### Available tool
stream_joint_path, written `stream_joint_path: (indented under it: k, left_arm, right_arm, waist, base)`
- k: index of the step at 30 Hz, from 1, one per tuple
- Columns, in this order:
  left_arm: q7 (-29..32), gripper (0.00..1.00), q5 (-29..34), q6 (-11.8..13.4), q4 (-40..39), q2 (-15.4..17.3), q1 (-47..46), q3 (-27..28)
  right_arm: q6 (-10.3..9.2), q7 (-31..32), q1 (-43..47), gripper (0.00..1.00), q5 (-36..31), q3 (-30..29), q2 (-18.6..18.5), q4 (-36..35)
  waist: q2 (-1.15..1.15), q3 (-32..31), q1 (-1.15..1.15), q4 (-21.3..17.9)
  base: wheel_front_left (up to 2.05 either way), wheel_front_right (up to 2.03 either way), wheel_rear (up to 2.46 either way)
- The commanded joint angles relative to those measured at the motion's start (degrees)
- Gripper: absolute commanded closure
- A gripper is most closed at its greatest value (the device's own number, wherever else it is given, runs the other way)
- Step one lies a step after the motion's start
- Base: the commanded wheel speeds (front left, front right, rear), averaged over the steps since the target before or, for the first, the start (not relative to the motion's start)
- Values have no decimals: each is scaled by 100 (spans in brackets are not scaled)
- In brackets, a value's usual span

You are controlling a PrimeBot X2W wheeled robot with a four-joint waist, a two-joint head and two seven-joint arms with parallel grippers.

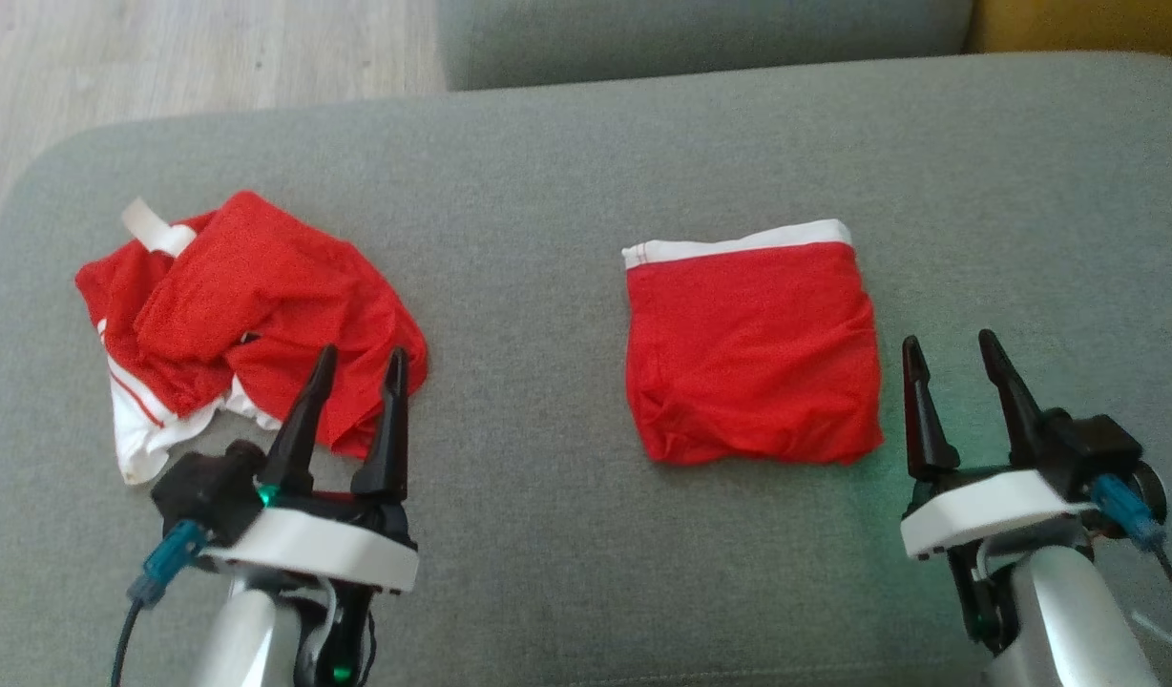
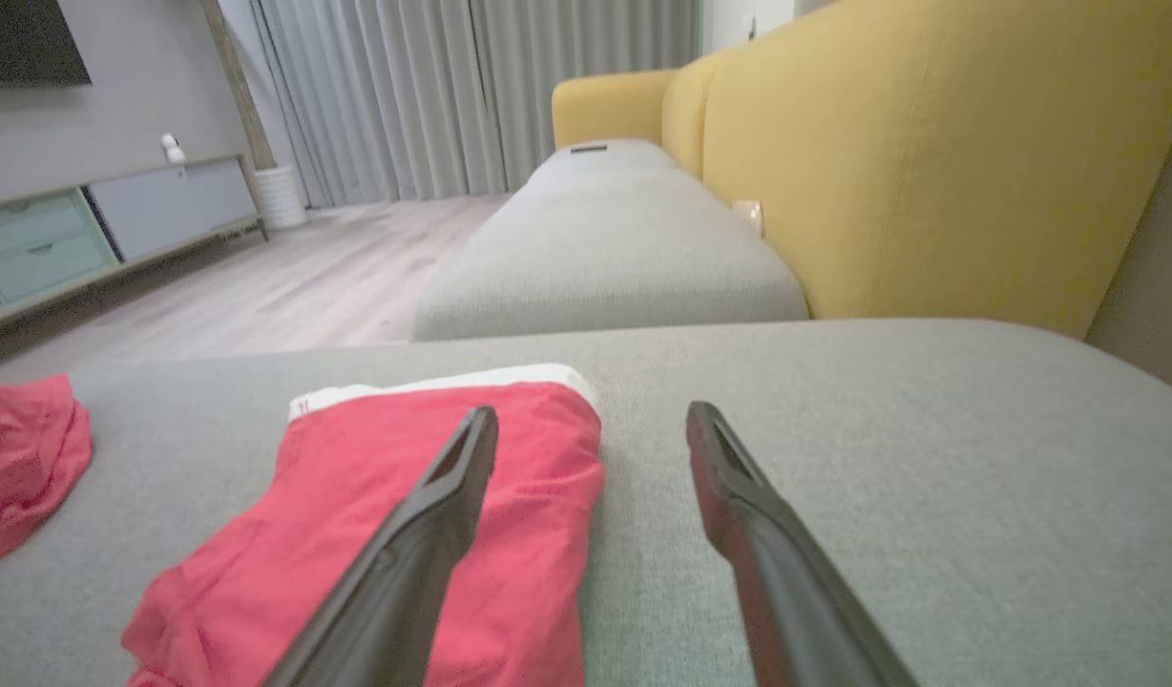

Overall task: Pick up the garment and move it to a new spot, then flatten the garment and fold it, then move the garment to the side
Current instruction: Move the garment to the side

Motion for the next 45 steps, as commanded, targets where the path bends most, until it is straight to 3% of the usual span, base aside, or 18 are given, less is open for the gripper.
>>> stream_joint_path:
  k: [1, 19, 26, 27, 28, 32, 36, 45]
  left_arm:
    - [-70, 0, 39, 8, -174, 53, -319, 145]
    - [-70, 0, 28, -57, -98, 53, -734, 16]
    - [-70, 0, 60, -69, -86, 53, -784, 44]
    - [-70, 0, 69, -70, -87, 53, -787, 52]
    - [-70, 0, 76, -72, -88, 53, -791, 65]
    - [-70, 0, 95, -75, -101, 53, -789, 94]
    - [-70, 0, 113, -79, -147, 53, -769, 93]
    - [-70, 0, 171, -88, -261, 53, -995, -411]
  right_arm:
    - [-5, 42, -271, 0, -82, 104, 0, -117]
    - [-5, 1530, -1475, 0, 804, -48, 0, 1845]
    - [-5, 1627, -1773, 1, 961, 205, 0, 2463]
    - [-5, 1616, -1810, 54, 965, 239, 0, 2515]
    - [-5, 1580, -1850, 100, 932, 279, 0, 2544]
    - [-5, 1438, -1955, 100, 671, 343, -33, 2577]
    - [-5, 1360, -2066, 100, 349, 523, -298, 2512]
    - [-5, 1695, -2373, 100, 121, 1159, -1563, 2131]
  waist:
    - [0, 97, 0, 47]
    - [0, 816, 0, 552]
    - [0, 840, 0, 530]
    - [0, 828, 0, 512]
    - [0, 814, 0, 489]
    - [0, 748, 0, 403]
    - [0, 659, 0, 270]
    - [0, 763, 0, 20]
  base:
    - [0, 0, 0]
    - [0, 0, 0]
    - [0, 0, 0]
    - [0, 0, 0]
    - [0, 0, 0]
    - [0, 0, 0]
    - [0, 0, 0]
    - [0, 0, 0]
